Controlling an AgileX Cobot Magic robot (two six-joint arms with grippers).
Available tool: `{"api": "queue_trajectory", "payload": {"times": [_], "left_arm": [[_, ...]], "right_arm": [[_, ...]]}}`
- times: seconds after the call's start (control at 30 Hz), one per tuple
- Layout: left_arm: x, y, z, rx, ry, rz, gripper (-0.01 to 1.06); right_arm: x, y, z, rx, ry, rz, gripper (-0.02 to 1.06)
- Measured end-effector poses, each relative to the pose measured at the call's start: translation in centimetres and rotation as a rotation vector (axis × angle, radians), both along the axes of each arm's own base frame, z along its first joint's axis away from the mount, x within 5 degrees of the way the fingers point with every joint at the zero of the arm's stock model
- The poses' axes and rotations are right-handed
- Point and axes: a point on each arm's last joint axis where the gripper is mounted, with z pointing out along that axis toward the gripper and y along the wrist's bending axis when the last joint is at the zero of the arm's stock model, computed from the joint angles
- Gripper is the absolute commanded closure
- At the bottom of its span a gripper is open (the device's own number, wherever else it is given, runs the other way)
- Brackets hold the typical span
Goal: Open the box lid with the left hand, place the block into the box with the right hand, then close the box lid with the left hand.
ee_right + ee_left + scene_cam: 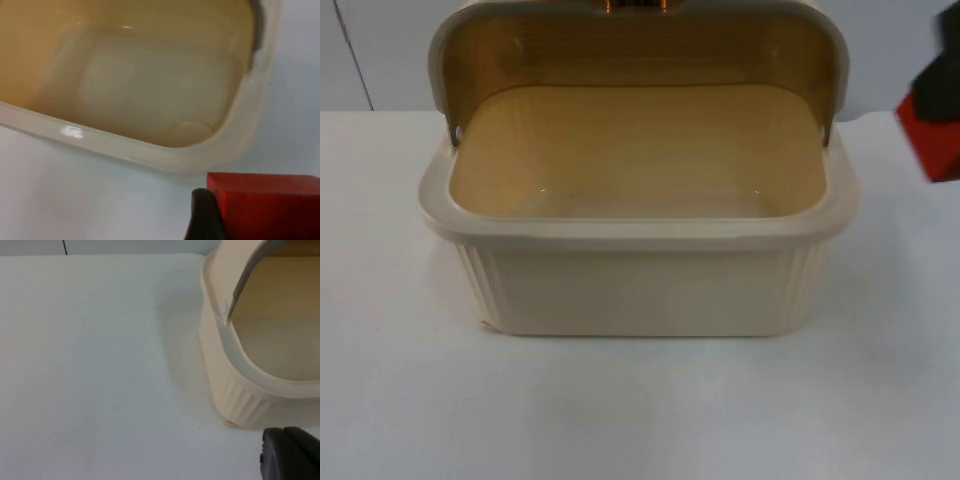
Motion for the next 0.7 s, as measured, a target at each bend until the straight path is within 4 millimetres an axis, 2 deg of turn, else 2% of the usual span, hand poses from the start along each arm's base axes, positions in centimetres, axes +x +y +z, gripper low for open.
{"api": "queue_trajectory", "payload": {"times": [0.17,0.2,0.33,0.37,0.5,0.6,0.67,0.7], "left_arm": [[0.0,0.0,0.0,0.0,0.0,0.0,1.05],[0.0,0.0,0.0,0.0,0.0,0.0,1.05],[0.0,0.0,0.0,0.0,0.0,0.0,1.05],[0.0,0.0,0.0,0.0,0.0,0.0,1.05],[0.0,0.0,0.0,0.0,0.0,0.0,1.05],[0.0,0.0,0.0,0.0,0.0,0.0,1.05],[0.0,0.0,0.0,0.0,0.0,0.0,1.05],[0.0,0.0,0.0,0.0,0.0,0.0,1.05]], "right_arm": [[1.6,5.1,-3.3,0.012,-0.038,0.037,1.05],[1.6,5.1,-3.3,0.012,-0.038,0.037,1.05],[4.4,8.0,-5.1,-0.011,-0.086,0.023,1.05],[4.4,8.0,-5.1,-0.011,-0.086,0.023,1.05],[6.9,10.4,-6.3,-0.025,-0.12,0.03,1.05],[7.9,11.5,-7.0,-0.037,-0.126,0.039,1.04],[8.8,12.4,-7.9,-0.054,-0.125,0.039,0.98],[9.2,12.7,-8.4,-0.07,-0.128,0.042,0.92]]}}
